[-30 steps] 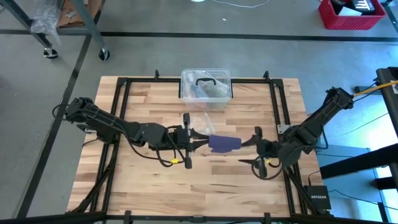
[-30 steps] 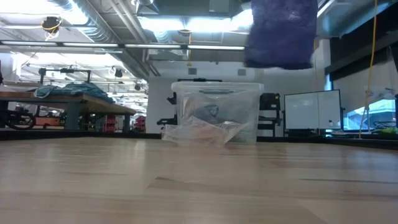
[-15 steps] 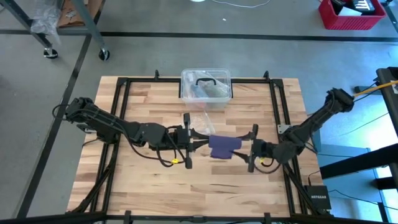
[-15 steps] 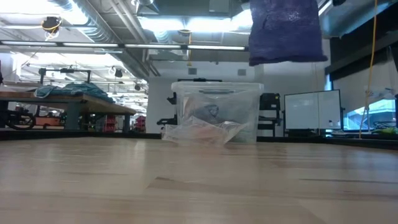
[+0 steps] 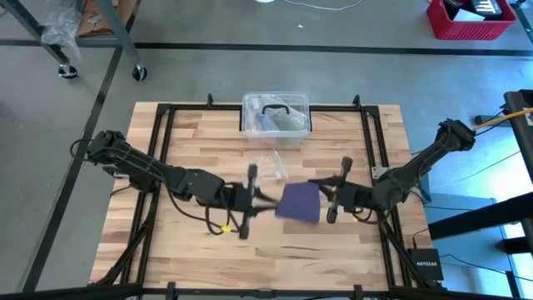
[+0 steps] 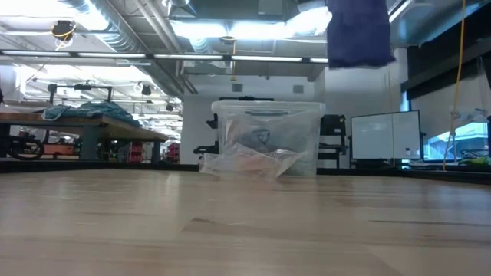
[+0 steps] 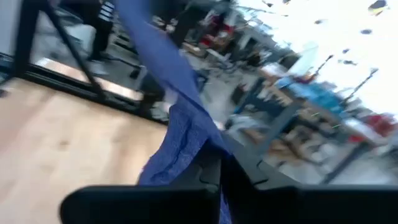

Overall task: Roll bandage
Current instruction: Roll the blue bandage

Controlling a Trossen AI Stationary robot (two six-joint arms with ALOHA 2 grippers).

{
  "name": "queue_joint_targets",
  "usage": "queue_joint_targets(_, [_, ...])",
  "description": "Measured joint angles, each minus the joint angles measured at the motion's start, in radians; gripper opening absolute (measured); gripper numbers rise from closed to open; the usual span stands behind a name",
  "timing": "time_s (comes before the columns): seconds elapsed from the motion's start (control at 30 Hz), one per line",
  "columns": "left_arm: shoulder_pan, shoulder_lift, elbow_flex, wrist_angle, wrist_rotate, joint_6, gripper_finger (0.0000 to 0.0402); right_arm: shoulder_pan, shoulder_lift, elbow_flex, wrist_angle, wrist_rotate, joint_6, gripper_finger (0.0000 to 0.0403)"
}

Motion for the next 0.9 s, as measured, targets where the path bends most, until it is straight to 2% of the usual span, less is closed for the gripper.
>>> queue_joint_targets(0.13, [-0.003,0.001,0.0,-0.06,0.33,0.004,0.001,0.001,-0.009,0.063,-0.012,0.082,-0.148,0.0009])
queue_joint_targets(0.2, [-0.008,0.001,0.0,-0.044,0.403,0.004,0.001,0.001,-0.024,0.07,-0.014,0.106,-0.183,0.0005])
queue_joint_targets(0.27, [-0.016,-0.008,0.0,-0.038,0.408,0.024,0.001,0.001,-0.035,0.07,-0.031,0.107,-0.176,0.0005])
queue_joint_targets(0.37, [-0.029,-0.009,0.0,0.033,0.344,0.067,0.001,0.001,-0.041,0.07,-0.112,0.099,-0.074,0.0004])
queue_joint_targets(0.53, [-0.042,-0.011,0.0,0.183,0.078,0.149,0.001,0.0,0.006,0.07,-0.251,-0.029,0.204,0.0004])
queue_joint_targets(0.67, [-0.03,-0.011,0.0,0.191,-0.093,0.183,0.001,0.0,0.068,0.07,-0.243,-0.139,0.363,0.0004])
queue_joint_targets(0.77, [-0.014,-0.011,0.0,0.14,-0.122,0.159,0.001,0.0,0.097,0.069,-0.237,-0.181,0.476,0.0008])
queue_joint_targets(0.9, [-0.008,-0.011,0.0,0.106,-0.125,0.131,0.001,-0.001,0.106,0.069,-0.218,-0.178,0.57,0.0033])
